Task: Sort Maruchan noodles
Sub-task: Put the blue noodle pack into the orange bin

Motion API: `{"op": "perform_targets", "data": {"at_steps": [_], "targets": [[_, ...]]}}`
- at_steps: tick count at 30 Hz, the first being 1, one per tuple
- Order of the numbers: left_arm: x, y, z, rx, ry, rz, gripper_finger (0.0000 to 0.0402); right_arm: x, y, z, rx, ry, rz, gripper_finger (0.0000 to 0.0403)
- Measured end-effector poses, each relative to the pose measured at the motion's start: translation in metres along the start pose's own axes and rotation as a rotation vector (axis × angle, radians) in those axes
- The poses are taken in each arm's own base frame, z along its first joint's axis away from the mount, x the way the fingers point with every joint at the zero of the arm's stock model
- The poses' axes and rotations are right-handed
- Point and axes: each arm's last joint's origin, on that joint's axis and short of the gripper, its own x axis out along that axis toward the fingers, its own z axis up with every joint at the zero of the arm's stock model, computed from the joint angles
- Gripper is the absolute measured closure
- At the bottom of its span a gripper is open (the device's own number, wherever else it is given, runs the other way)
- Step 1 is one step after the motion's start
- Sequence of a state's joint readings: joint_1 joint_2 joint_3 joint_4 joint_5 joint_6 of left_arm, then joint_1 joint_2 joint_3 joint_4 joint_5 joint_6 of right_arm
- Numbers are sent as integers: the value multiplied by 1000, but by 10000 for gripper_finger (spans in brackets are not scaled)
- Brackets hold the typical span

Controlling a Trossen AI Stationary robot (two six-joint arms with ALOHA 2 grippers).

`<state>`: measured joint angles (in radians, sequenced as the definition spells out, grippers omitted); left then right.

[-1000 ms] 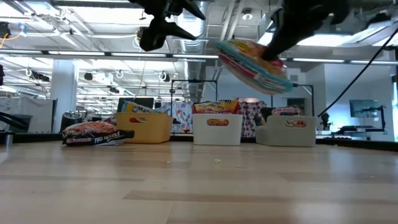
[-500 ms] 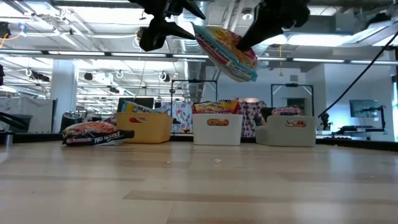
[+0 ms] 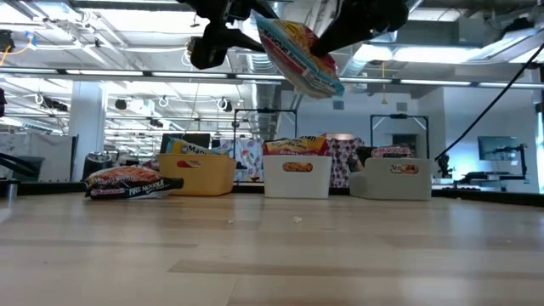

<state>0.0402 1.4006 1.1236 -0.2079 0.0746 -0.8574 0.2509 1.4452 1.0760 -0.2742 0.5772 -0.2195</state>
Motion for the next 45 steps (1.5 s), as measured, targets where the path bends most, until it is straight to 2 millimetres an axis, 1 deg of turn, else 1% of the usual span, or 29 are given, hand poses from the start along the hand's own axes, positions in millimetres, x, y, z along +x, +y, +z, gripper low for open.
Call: {"op": "perform_targets", "data": {"at_steps": [5, 8, 13, 17, 20, 27, 30, 37, 41, 45], "targets": [[0, -5, 3, 5, -20, -65, 223, 2, -4, 1, 14, -12, -7, 399], [0, -7, 5, 7, -34, -84, 223, 2, -4, 1, -8, -12, -5, 399], [0, -2, 7, -2, -41, -51, 223, 1, -2, 2, -9, -20, 1, 399], [2, 1, 7, -4, -33, -37, 223, -2, -3, 8, -6, -32, 4, 399], [4, 1, 7, 21, -26, -41, 223, -3, -4, 11, -5, -39, 5, 399], [9, 3, 5, 95, -14, -29, 227, -4, -5, 10, -13, -26, 7, 399], [11, 4, 5, 119, -13, -27, 247, -4, -5, 10, -13, -21, 8, 399], [12, 5, 4, 171, -6, -18, 325, -4, -4, 9, -17, -15, 7, 398], [13, 5, 4, 196, -8, -17, 357, -4, -4, 8, -20, 3, 12, 398], [13, 6, 4, 233, -8, -15, 390, -5, -3, 7, -26, 7, 15, 387]]}}
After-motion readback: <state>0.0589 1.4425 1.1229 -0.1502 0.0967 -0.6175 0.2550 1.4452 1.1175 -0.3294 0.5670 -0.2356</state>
